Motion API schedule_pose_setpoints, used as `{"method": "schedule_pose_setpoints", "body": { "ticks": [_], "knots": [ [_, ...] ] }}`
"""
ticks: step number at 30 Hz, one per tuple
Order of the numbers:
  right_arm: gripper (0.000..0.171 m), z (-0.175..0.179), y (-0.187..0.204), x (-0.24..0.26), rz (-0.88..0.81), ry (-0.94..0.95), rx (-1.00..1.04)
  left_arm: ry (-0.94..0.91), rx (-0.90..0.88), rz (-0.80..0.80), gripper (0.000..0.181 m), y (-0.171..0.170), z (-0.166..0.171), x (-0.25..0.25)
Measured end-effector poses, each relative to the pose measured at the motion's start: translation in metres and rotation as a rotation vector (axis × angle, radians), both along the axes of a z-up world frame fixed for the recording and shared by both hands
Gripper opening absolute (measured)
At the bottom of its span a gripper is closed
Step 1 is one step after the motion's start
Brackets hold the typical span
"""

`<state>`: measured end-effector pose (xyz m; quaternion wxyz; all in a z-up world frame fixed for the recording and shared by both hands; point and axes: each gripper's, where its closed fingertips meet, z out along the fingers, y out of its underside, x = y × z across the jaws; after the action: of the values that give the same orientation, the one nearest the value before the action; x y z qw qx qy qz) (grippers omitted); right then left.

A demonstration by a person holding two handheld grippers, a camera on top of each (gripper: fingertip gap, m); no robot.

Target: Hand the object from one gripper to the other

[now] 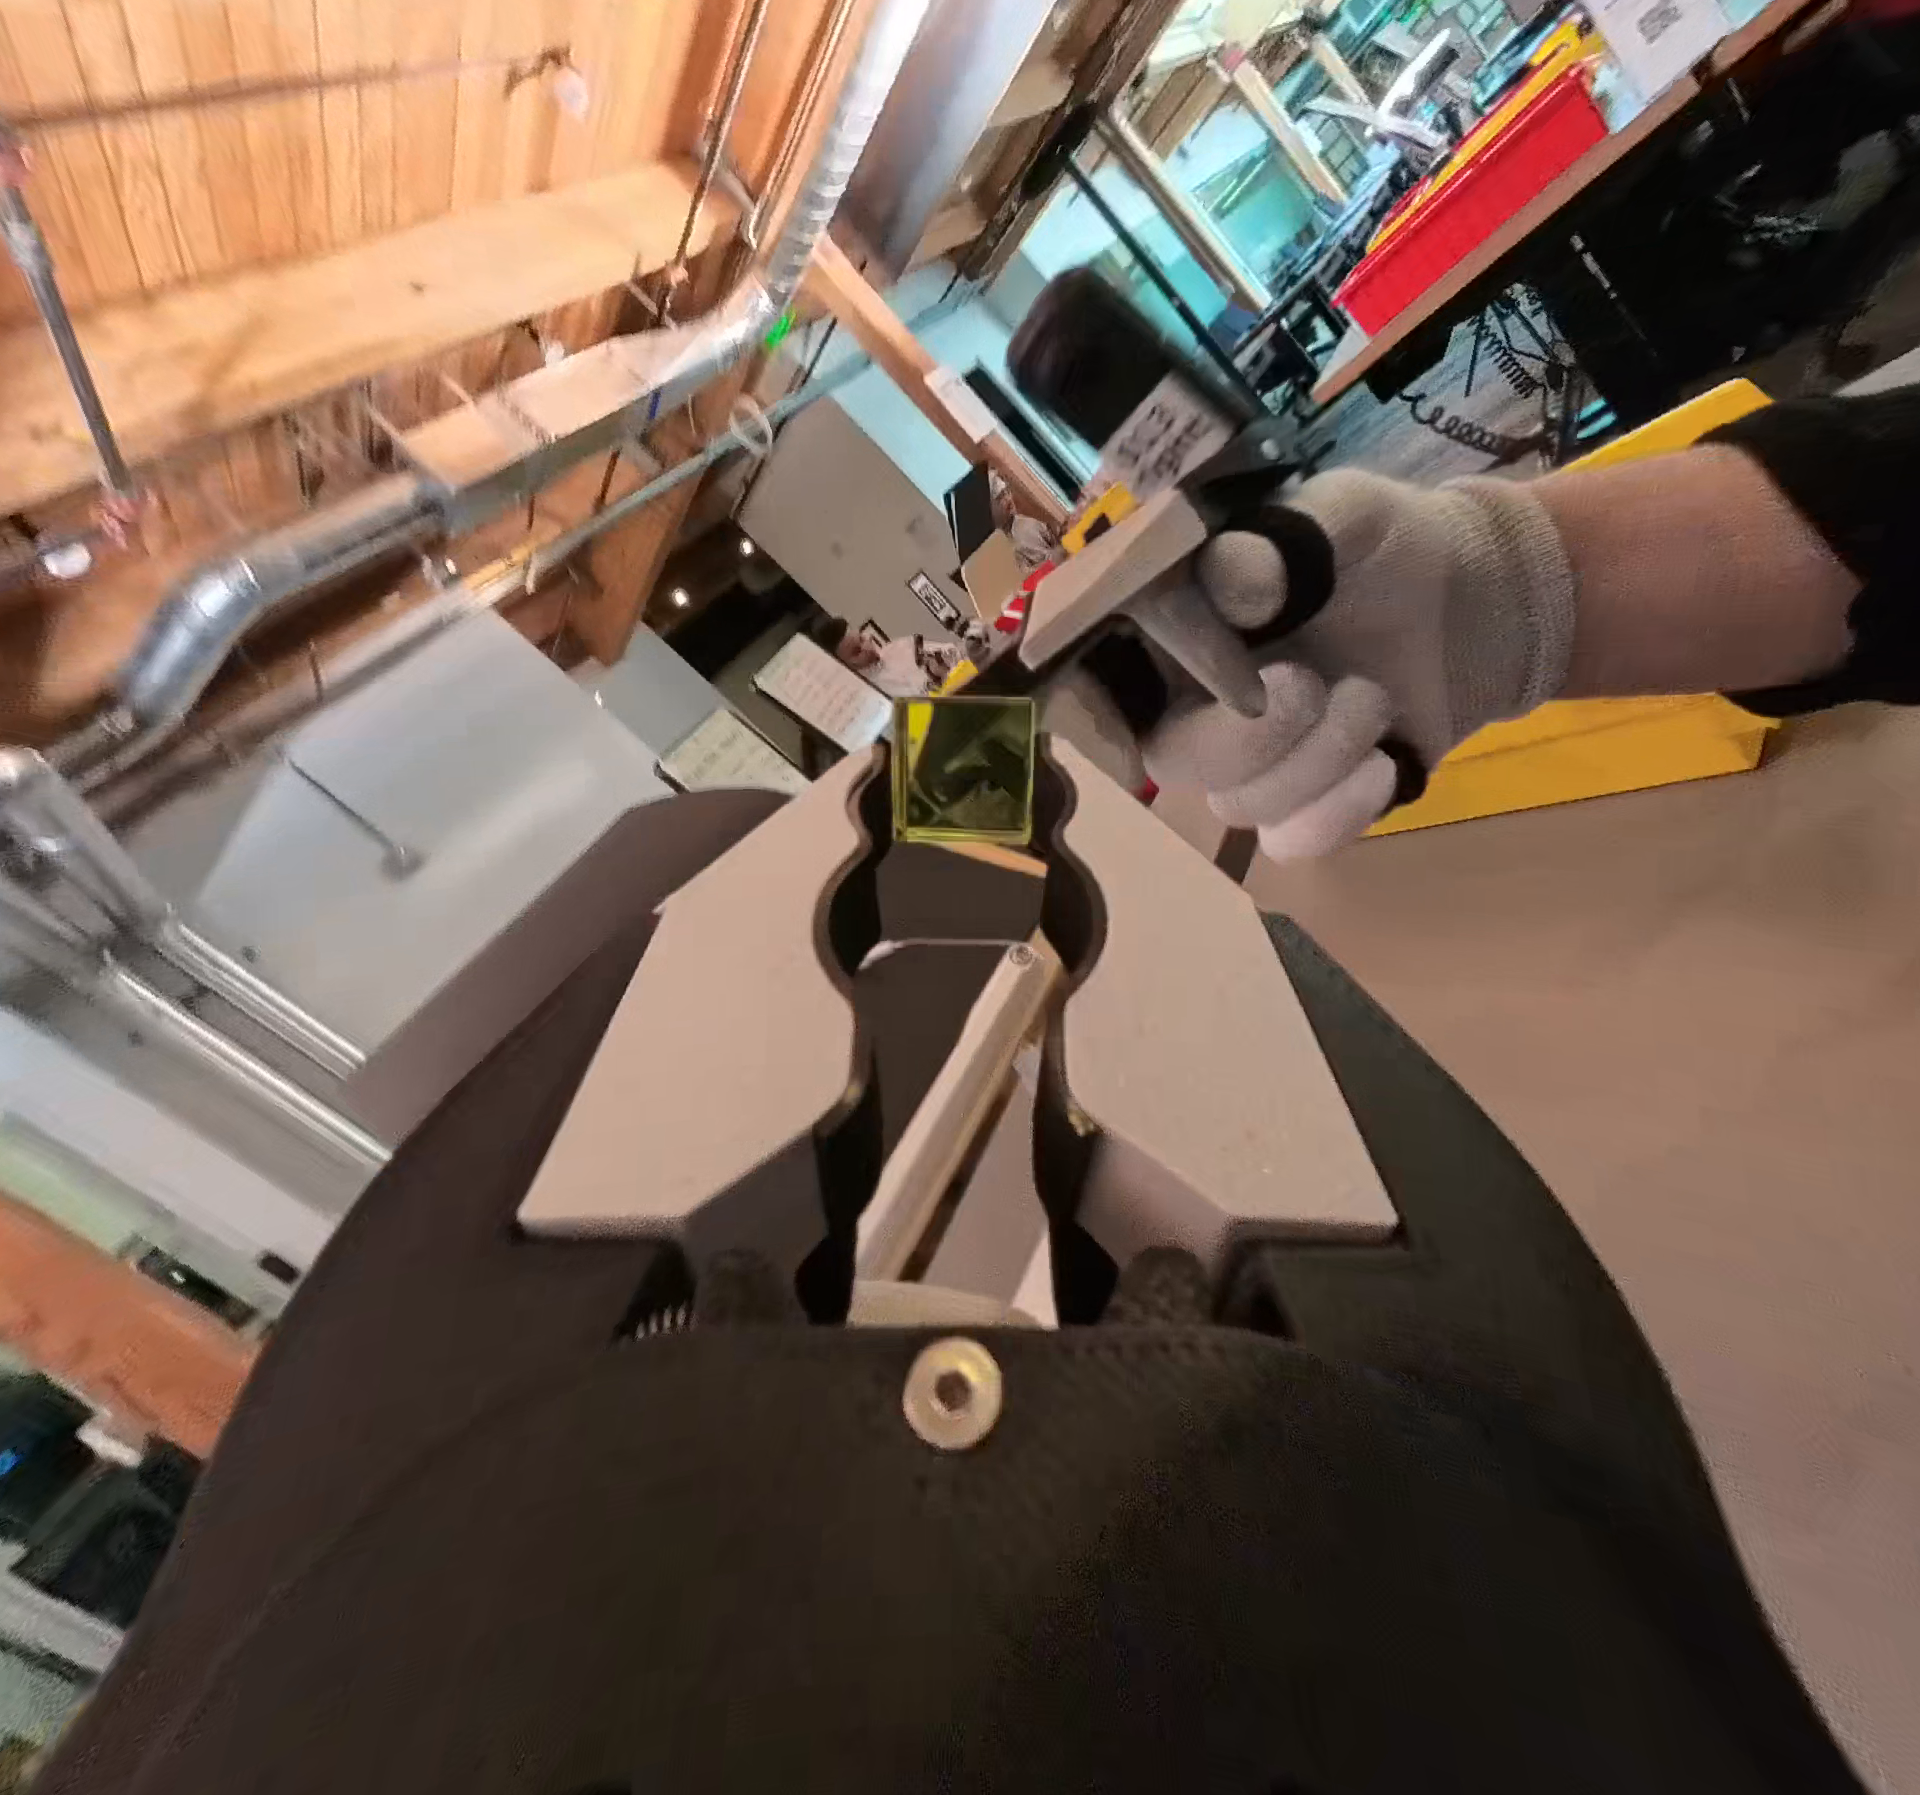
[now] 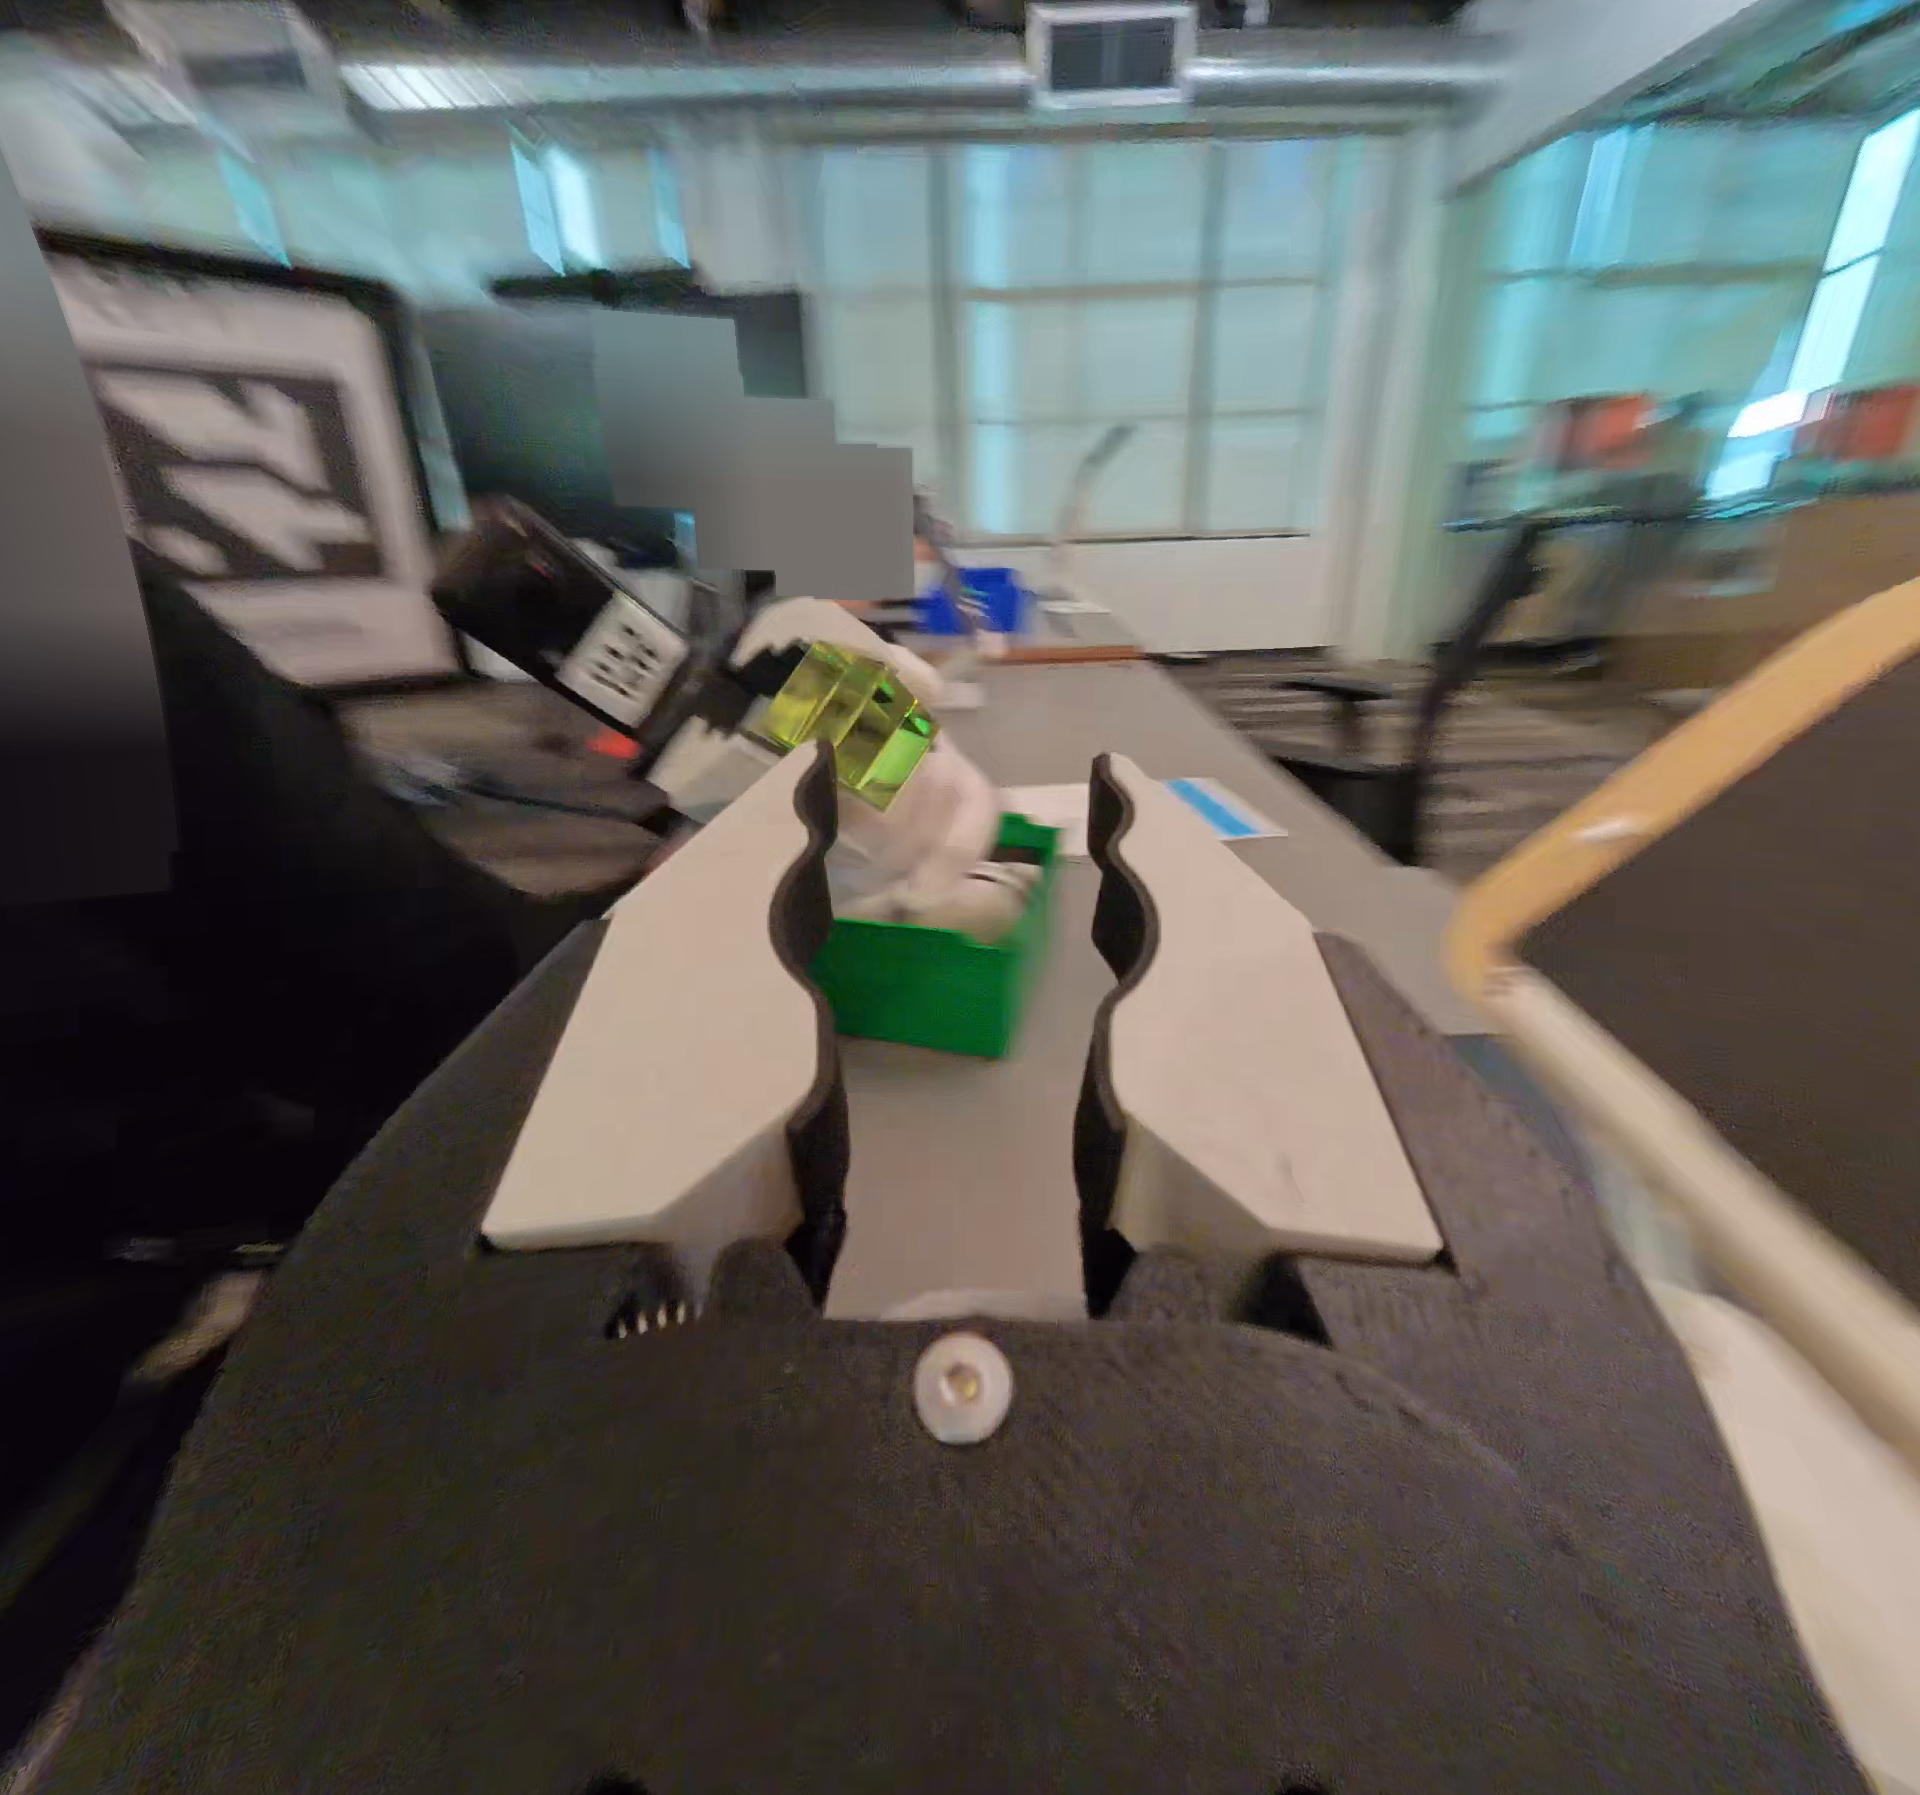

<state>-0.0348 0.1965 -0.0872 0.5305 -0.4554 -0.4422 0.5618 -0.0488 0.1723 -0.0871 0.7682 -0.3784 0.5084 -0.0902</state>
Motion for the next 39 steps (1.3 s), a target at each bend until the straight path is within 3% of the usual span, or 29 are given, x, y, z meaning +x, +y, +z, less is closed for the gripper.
{"method": "schedule_pose_setpoints", "body": {
  "ticks": [7,10,18,32,39],
  "knots": [
    [0.052,-0.020,-0.040,-0.012,0.386,-0.001,-0.162,0.128,0.129,-0.020,0.024,-0.024,-0.008,0.018],
    [0.033,-0.019,-0.062,-0.007,0.492,0.024,-0.105,0.166,0.167,-0.015,0.024,-0.031,-0.010,0.023],
    [0.031,-0.016,-0.069,-0.002,0.560,0.081,-0.102,0.218,0.190,-0.025,0.024,-0.039,-0.014,0.027],
    [0.026,-0.016,-0.053,-0.008,0.386,0.078,-0.006,0.224,0.190,0.053,0.025,-0.021,-0.017,0.020],
    [0.026,-0.017,-0.035,-0.007,0.180,0.014,0.143,0.143,0.009,0.065,0.033,0.002,-0.020,0.014]
  ]
}}
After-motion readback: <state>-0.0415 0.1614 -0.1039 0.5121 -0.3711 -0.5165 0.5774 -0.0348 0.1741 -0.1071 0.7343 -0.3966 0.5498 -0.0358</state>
